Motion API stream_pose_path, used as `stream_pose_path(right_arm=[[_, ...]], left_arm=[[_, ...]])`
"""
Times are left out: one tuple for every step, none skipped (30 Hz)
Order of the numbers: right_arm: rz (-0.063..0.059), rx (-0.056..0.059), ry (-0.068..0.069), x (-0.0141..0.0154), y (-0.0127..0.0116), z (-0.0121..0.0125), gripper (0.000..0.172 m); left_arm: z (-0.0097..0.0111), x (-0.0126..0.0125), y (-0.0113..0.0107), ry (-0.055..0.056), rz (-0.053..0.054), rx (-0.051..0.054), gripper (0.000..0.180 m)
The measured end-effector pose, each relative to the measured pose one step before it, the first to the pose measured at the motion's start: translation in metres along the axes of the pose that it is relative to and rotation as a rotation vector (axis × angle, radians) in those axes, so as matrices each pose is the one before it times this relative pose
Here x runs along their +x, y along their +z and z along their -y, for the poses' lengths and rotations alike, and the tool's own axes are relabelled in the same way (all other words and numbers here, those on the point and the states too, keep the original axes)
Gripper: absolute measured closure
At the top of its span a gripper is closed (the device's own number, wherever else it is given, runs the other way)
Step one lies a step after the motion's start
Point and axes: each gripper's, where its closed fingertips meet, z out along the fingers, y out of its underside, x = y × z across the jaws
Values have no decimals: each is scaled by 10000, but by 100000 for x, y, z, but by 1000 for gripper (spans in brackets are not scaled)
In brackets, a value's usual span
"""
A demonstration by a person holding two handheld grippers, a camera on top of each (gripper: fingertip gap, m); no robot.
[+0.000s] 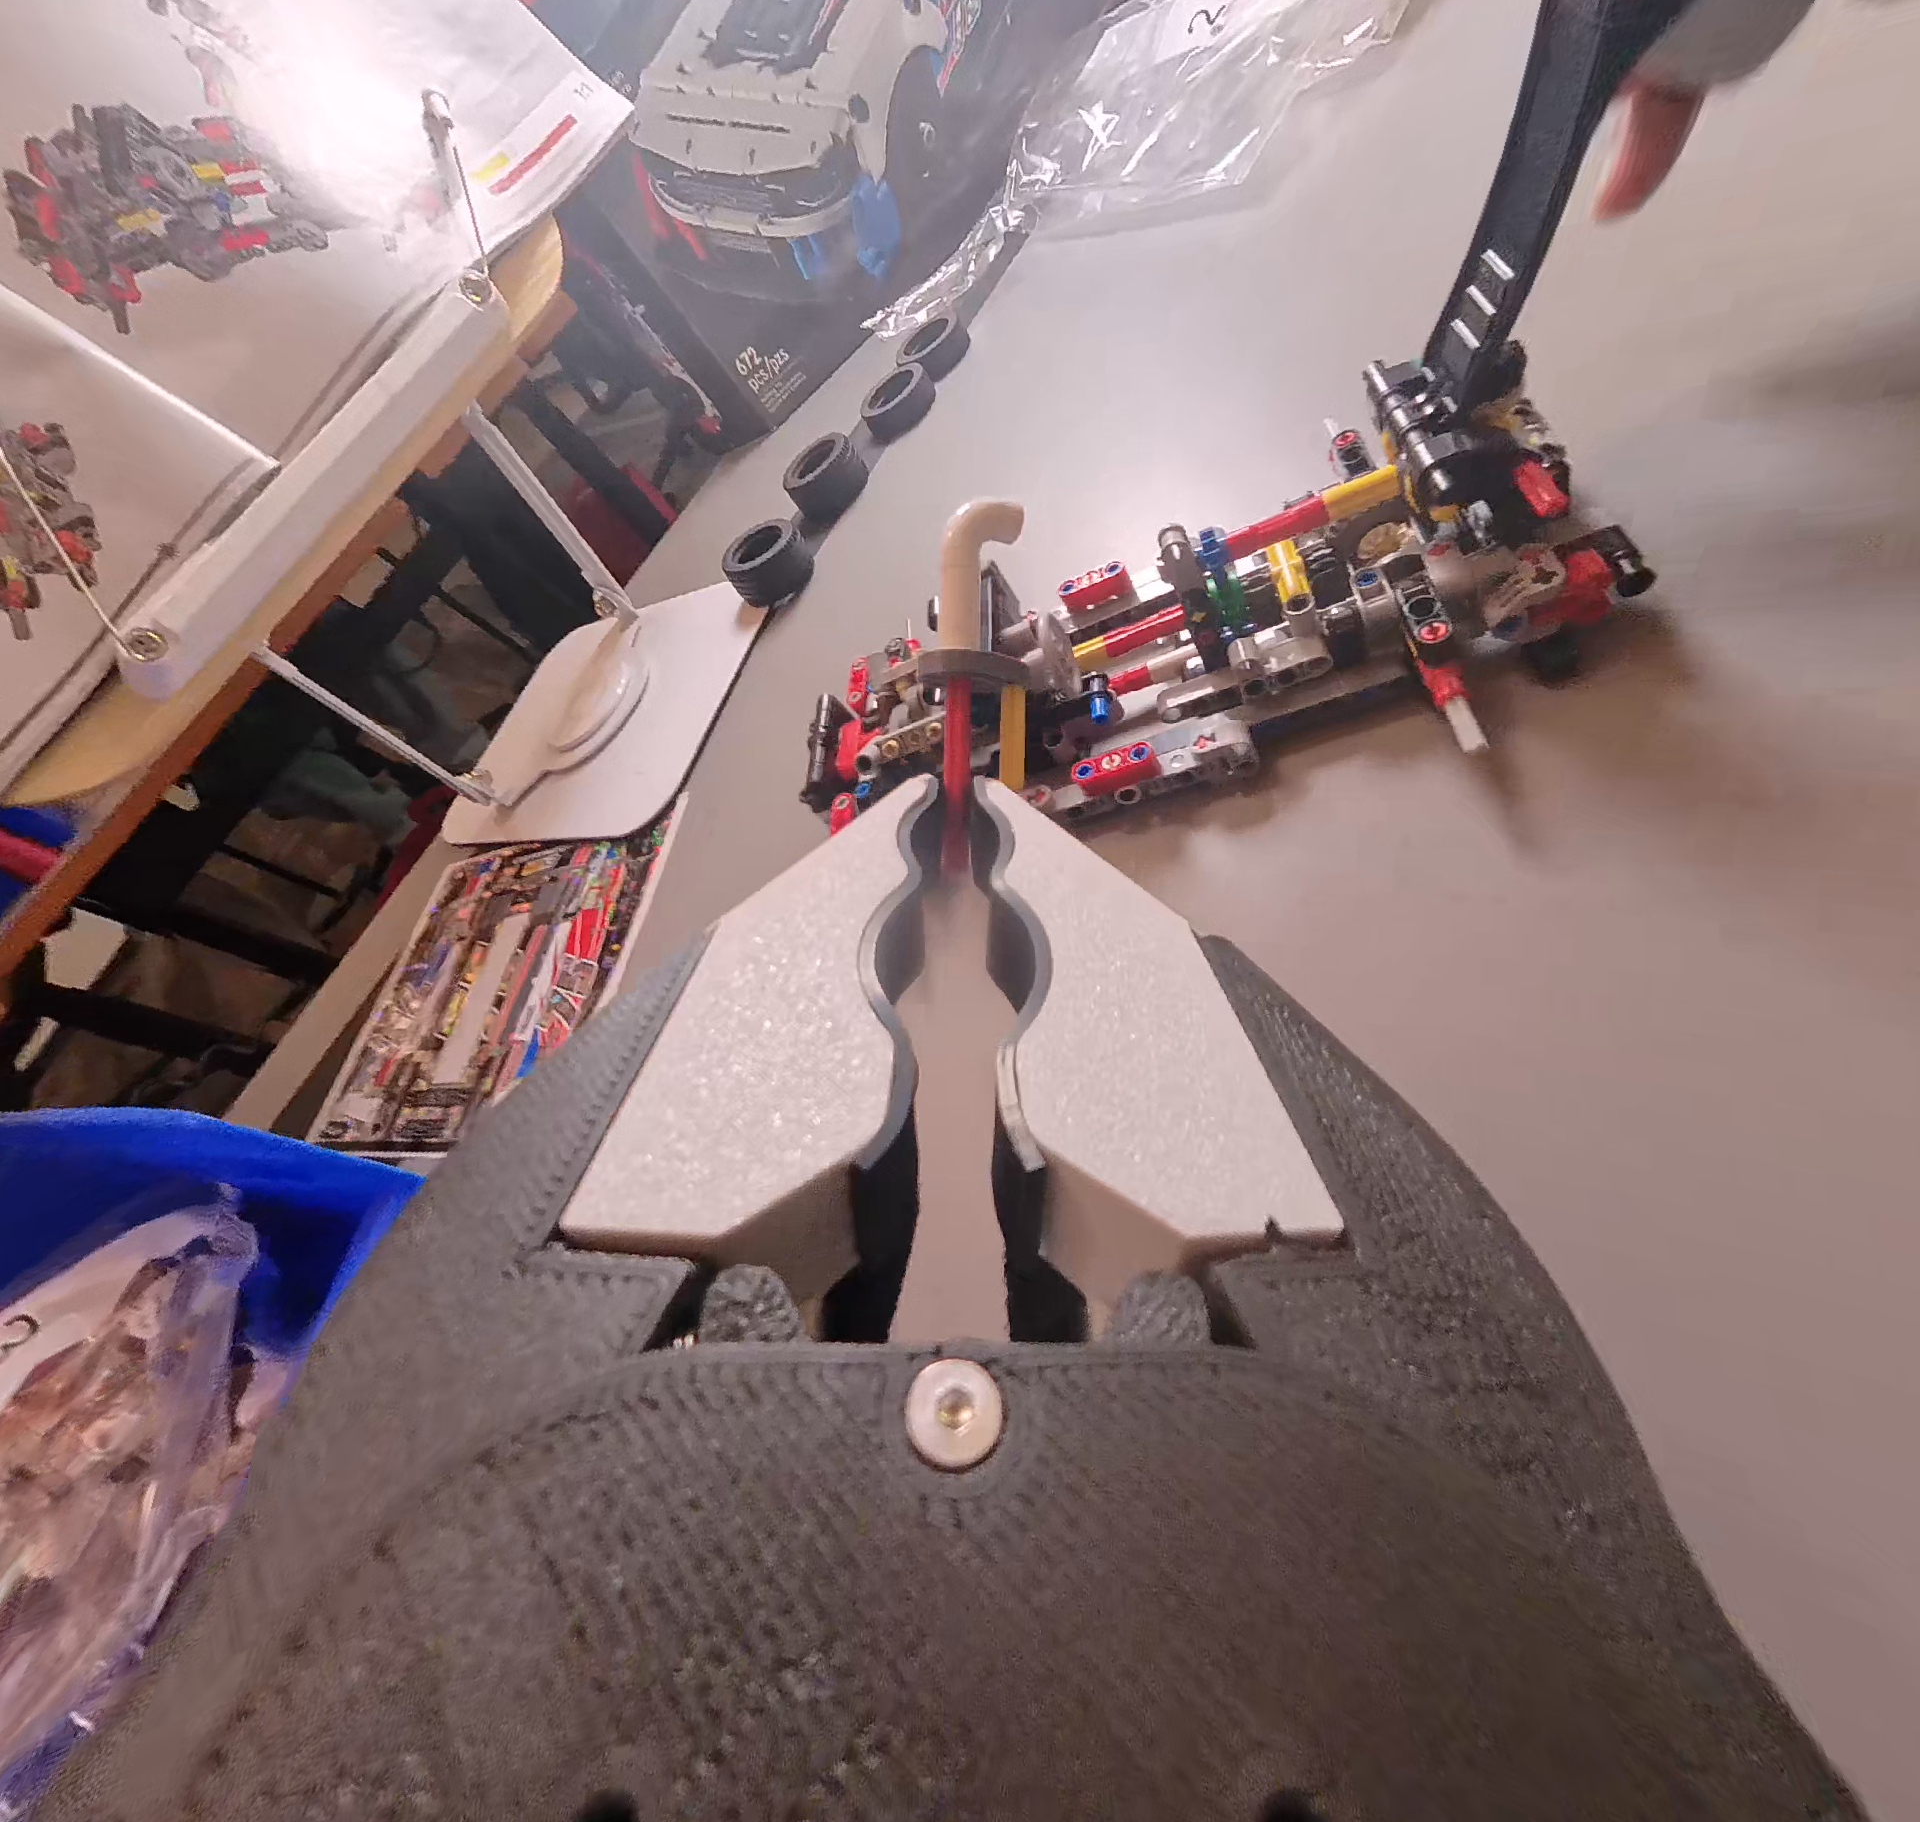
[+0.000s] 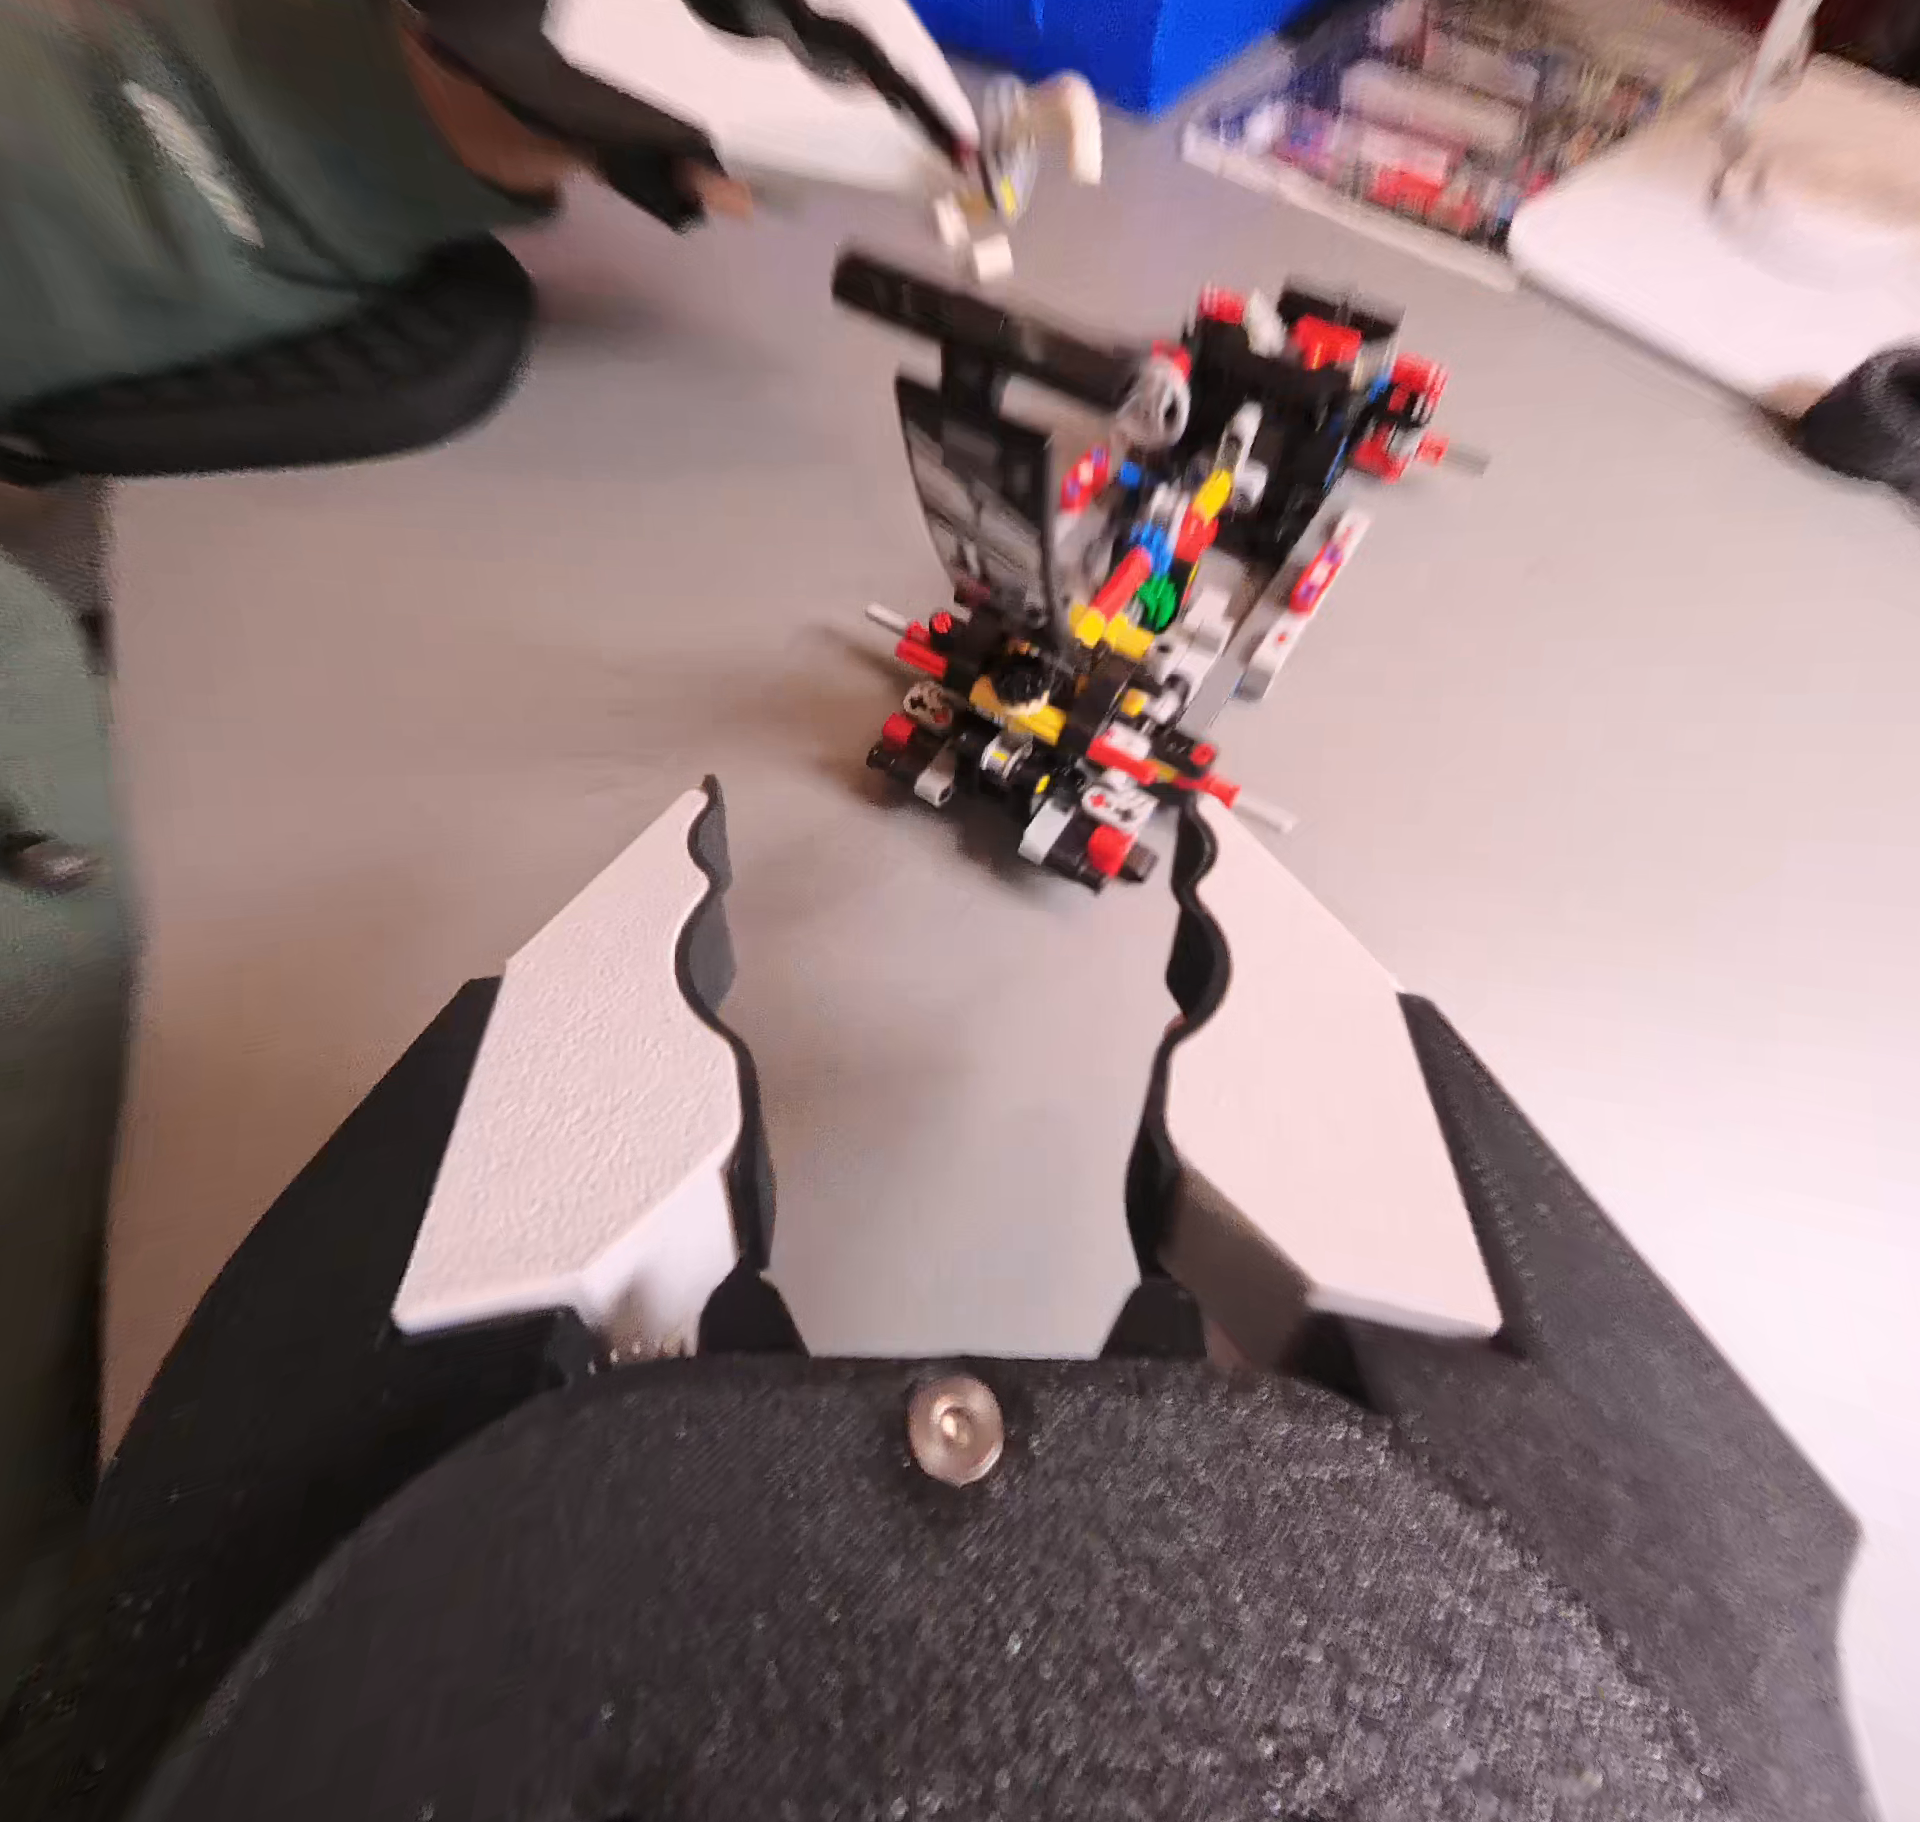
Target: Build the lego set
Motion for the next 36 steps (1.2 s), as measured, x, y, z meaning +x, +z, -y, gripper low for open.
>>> stream_pose_path(right_arm=[[338, 502, -153, 194, -1668, 1063, 95], [206, 470, -154, 450, -1418, 1145, 100], [1, 521, -246, 876, -1107, 1245, 106], [-145, 457, -210, 1268, -767, 1157, 113], [-274, 260, -53, 1626, -338, 928, 122], [-196, 77, 11, 1599, 125, 712, 125], [42, 22, -6, 1225, 527, 632, 125], [301, 3, 2, 801, 808, 557, 125], [425, -45, 35, 625, 1013, 434, 125], [370, -149, 59, 724, 1157, 219, 125], [353, -249, 84, 694, 1229, 17, 123], [400, -234, 121, 514, 1256, -52, 121], [422, -252, 137, 336, 1211, -203, 119], [450, -224, 100, 114, 1126, -304, 116], [398, -11, 61, 13, 996, -182, 116], [321, 189, 39, -10, 854, -82, 121], [362, 116, 36, -154, 706, -333, 129], [316, -141, 78, -128, 479, -704, 133], [149, -112, 94, 45, 257, -613, 136], [94, 64, 66, 23, 127, -317, 138], [83, 122, 57, -12, 96, -167, 140], [48, -3, 56, 7, 150, -270, 140], [76, -127, 8, -78, 182, -393, 139], [141, -48, -13, -222, 179, -211, 138], [172, -32, -11, -299, 155, -110, 138], [28, -43, -38, -104, 143, -36, 138], [-73, -66, -129, -5, 163, -11, 140], [-86, -22, -187, -31, 171, 71, 143], [-72, -21, -180, -73, 176, 87, 147], [-99, -108, -168, -42, 193, -37, 152], [-116, -185, -191, -12, 179, -183, 158], [-89, -124, -199, -53, 139, -147, 163], [-70, -23, -143, -52, 51, -31, 166], [-10, 70, -53, -50, -60, 58, 167], [143, 158, 45, -212, -147, 138, 167], [192, 111, 58, -247, -157, 49, 167]], left_arm=[[155, -207, 239, 211, 63, 78, 178], [214, -195, 305, 141, 31, 102, 178], [259, -165, 414, 85, -10, 114, 178], [309, -95, 495, 88, -54, 129, 178], [339, -53, 565, 143, -88, 129, 178], [347, -28, 630, 209, -108, 124, 178], [368, -11, 666, 248, -114, 142, 179], [373, -48, 678, 242, -100, 146, 179], [343, -83, 691, 237, -74, 142, 179], [311, -111, 667, 244, -40, 129, 178], [276, -164, 639, 245, 12, 117, 179], [236, -155, 560, 248, 38, 96, 179], [218, -112, 453, 261, 66, 87, 178], [192, -98, 305, 259, 112, 89, 178], [137, -34, 136, 221, 132, 78, 178], [38, 95, -28, 194, 86, 41, 178], [-46, 203, -141, 231, 44, 9, 178], [-134, 185, -214, 274, 64, -15, 178], [-215, 171, -213, 232, 43, -41, 178], [-252, 271, -148, 150, -57, -53, 178], [-182, 280, -70, 122, -75, -29, 178], [-66, 198, -5, 146, -33, 15, 178], [-21, 243, 67, 147, -71, 6, 178], [-36, 220, 142, 127, -71, -51, 178], [-93, 110, 166, 134, 10, -112, 178], [-109, 128, 153, 128, -7, -151, 178], [-58, 233, 111, 70, -78, -131, 178], [53, 245, 48, 5, -93, -71, 178], [116, 237, 11, -36, -97, -41, 179], [136, 148, -4, -63, -68, -43, 179], [193, 67, -15, -91, -33, -13, 179], [237, 44, -42, -147, -48, 25, 179], [255, 57, -59, -200, -75, 52, 179], [198, 46, -78, -217, -82, 57, 179], [204, 54, -76, -239, -82, 105, 179], [316, 91, -117, -355, -134, 201, 179]])
